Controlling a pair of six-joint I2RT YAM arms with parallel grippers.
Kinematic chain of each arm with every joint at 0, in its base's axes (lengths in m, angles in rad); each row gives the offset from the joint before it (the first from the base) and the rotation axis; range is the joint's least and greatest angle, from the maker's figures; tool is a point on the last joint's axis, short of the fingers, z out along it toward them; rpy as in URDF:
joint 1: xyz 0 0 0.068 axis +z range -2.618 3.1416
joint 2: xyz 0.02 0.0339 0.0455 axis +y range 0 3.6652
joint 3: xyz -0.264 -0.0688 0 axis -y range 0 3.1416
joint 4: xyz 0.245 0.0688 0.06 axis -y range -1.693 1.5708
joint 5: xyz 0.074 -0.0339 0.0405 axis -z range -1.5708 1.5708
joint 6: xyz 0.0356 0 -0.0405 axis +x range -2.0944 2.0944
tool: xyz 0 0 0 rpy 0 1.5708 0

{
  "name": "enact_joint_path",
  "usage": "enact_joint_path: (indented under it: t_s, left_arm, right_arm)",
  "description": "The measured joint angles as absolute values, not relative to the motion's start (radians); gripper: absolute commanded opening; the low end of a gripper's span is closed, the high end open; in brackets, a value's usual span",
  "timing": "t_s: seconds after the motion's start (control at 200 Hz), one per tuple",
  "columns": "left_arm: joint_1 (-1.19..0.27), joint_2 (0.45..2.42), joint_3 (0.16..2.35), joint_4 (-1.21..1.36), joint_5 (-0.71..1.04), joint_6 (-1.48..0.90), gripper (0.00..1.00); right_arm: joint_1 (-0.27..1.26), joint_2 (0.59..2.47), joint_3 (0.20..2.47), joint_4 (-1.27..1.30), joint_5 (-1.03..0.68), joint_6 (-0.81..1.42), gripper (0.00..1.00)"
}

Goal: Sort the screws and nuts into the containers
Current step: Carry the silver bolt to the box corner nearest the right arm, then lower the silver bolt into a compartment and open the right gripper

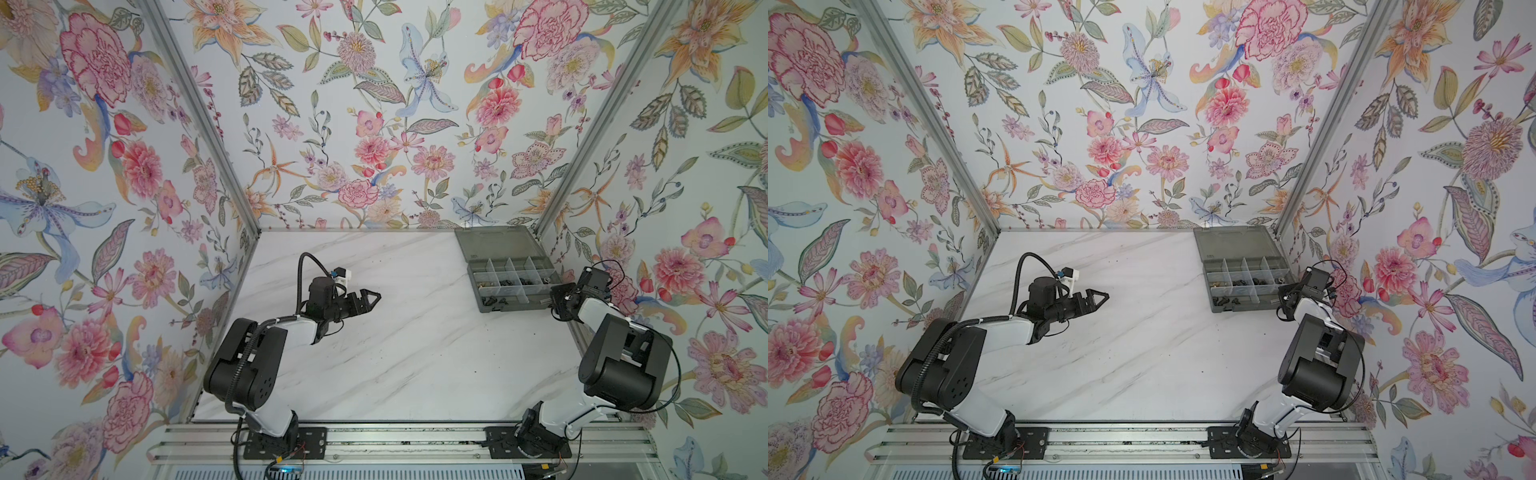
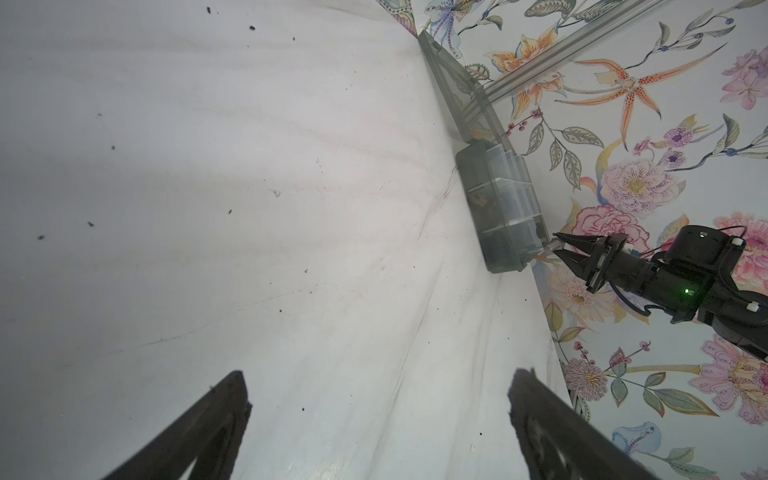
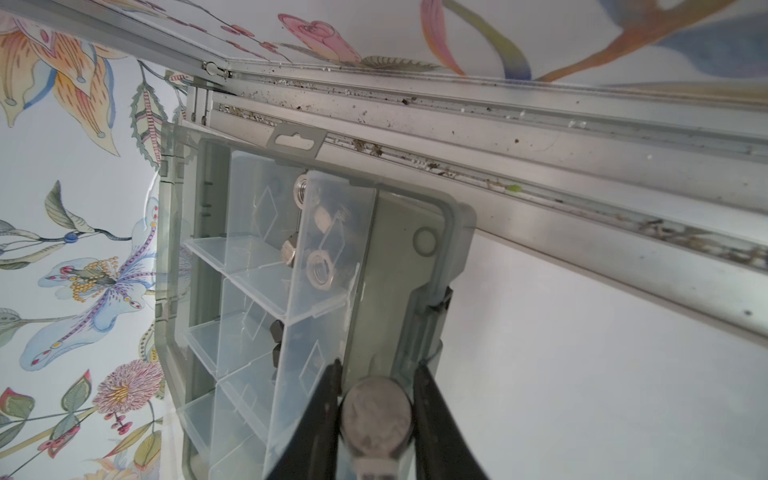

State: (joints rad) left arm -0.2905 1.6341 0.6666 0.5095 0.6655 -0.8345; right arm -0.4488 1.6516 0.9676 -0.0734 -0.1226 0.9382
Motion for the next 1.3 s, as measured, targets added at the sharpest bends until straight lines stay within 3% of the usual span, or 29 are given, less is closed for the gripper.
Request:
enact_joint_path:
  t_s: [0.706,1.086,1.301]
  left_arm:
    - [-0.29,1.634,0.668,0.508,0.666,-0.834,0.99]
    - [-0.29,1.634,0.669,0.508,0.666,-0.834,0.99]
    - [-0.29,1.634,0.669,0.508,0.666,-0.834,0.99]
  right_arm:
    - [-0.439,1.689,0.969,-0.023,-0.123,1.036,0.0]
    - [-0.439,1.697,0.969,-0.003,-0.123,1.041,0.32]
    - [-0.439,1.697,0.969,-0.001,-0.123,1.04,0.34]
